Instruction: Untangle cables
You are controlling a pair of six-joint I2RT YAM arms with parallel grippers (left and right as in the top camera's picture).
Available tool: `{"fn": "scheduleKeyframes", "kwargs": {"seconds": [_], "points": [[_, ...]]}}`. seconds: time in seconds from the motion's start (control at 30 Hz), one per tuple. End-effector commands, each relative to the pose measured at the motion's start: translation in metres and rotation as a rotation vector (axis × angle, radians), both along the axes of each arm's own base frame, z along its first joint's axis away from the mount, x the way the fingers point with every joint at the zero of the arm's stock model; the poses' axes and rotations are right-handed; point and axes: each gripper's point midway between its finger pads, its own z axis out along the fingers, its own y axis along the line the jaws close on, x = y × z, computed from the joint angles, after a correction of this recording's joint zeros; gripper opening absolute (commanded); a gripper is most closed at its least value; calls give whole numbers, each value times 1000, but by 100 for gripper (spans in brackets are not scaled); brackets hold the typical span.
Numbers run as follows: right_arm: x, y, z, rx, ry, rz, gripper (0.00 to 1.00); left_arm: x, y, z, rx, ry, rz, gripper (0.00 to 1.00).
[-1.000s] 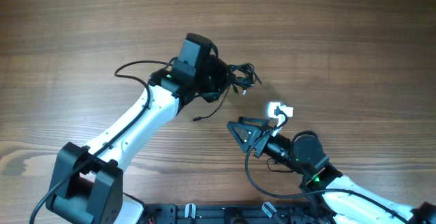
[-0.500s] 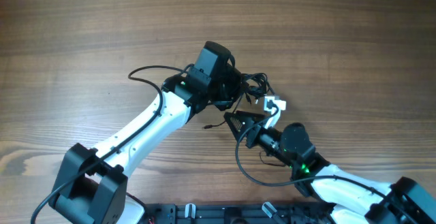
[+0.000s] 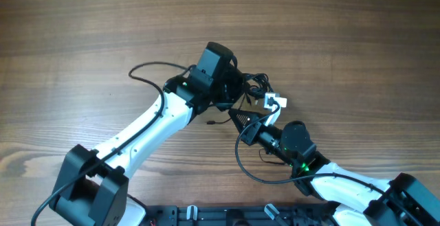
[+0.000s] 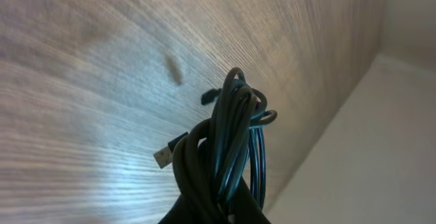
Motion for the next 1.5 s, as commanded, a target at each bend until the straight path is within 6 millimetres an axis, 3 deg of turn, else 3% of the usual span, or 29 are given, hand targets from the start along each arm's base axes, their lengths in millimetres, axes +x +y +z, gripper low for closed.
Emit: {"fn": "scheduleKeyframes", "kwargs": {"seconds": [0.0,0.17,0.27,0.5,0.77,0.9,1.03,1.17,1.47], "points": [[-10,12,11,67,36,96,4,23,26,12,174,-284,-216,4],[-20,13,15,135,118,191,4,36,60,5,305,-381,-337,4],[-21,7,20,181,160,240,4,41,70,5,359,-451,-431,4],[-5,-16,33,271,206,215,5,18,40,14,289,-635,-750,4],[21,-45,33,323,246,84,5,14,33,16,281,-663,-792,4],[33,-62,18,311,303,3,4,6,22,24,215,-727,-870,4],[24,-58,0,283,392,25,5,2,11,36,135,-781,-895,4],[18,-55,-3,276,415,63,4,0,5,43,89,-812,-909,4],[24,-59,-4,310,451,6,4,-24,-3,34,104,-855,-1062,4]]}}
